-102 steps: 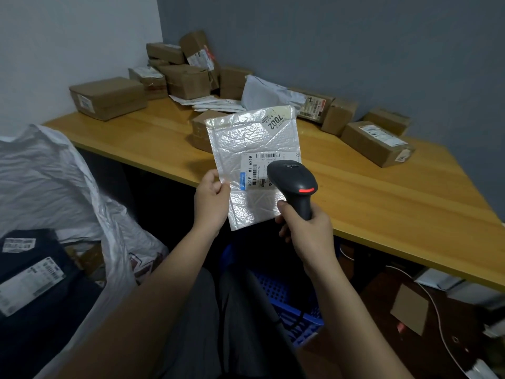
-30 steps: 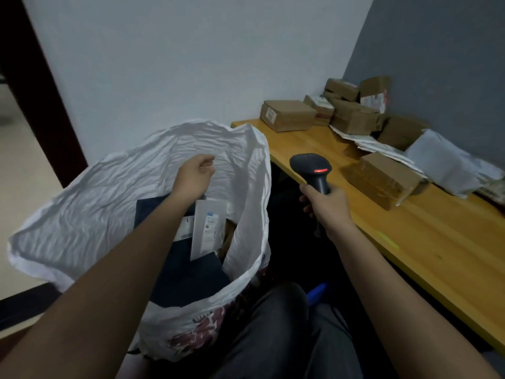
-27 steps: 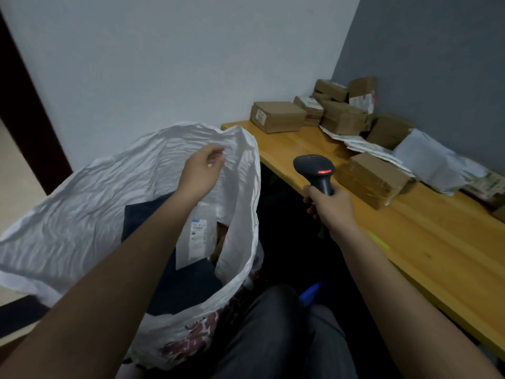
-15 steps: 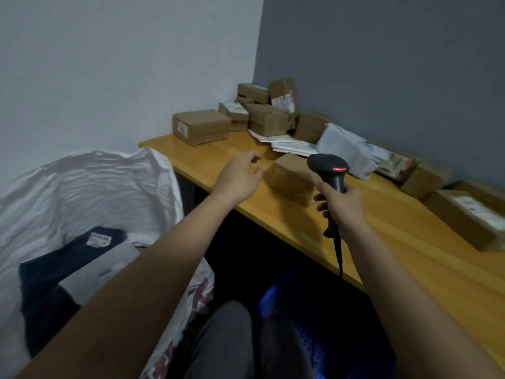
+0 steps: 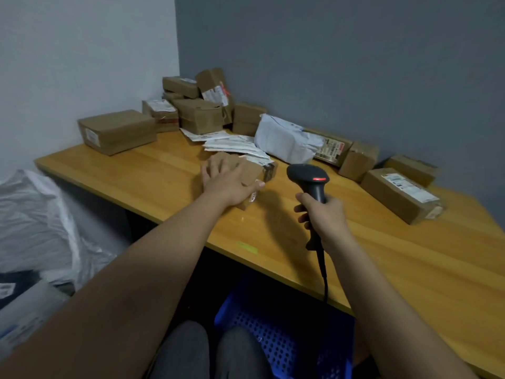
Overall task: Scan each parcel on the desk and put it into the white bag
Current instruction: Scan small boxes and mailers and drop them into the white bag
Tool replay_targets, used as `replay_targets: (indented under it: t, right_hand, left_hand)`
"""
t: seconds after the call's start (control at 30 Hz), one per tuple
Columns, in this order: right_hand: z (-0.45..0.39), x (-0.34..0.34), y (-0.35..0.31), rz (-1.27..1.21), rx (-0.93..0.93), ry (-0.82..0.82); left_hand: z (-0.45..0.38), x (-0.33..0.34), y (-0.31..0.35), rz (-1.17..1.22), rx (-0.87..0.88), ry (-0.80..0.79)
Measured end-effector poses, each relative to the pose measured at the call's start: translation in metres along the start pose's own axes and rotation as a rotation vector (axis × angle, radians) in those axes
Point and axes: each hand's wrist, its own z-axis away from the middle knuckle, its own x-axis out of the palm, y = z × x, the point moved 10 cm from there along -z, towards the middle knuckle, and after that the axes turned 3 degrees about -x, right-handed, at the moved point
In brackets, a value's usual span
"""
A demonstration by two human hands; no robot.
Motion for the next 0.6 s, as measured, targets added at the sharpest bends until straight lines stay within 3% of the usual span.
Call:
replay_targets:
  t: [0.07,0.23,0.4,0.53,0.6]
  right_hand:
    - [0.002,0.001,0.002,-0.006,0.000,-0.012]
    - [0.009,0.002,0.009,-0.030,0.018,-0.020]
    - [0.021,0.006,0.014,-0.056,0.025,-0.022]
    - [0.032,0.003,0.018,-0.087,0.039,-0.013]
    - [0.037,0.005,0.019,-0.095,0.043,-0.020]
  left_hand:
    - [0.002,0.007,0.000,-0.072,0.029,0.005]
    - [0.033,-0.004,-0.005,-0.084,0.186,0.200]
    - [0.077,-0.012,-0.016,0.127,0.395,0.141]
    - [0.092,-0.031,-0.040,0.135,0.285,0.343]
    - [0.092,-0.025,-0.044,0.167,0.145,0.302]
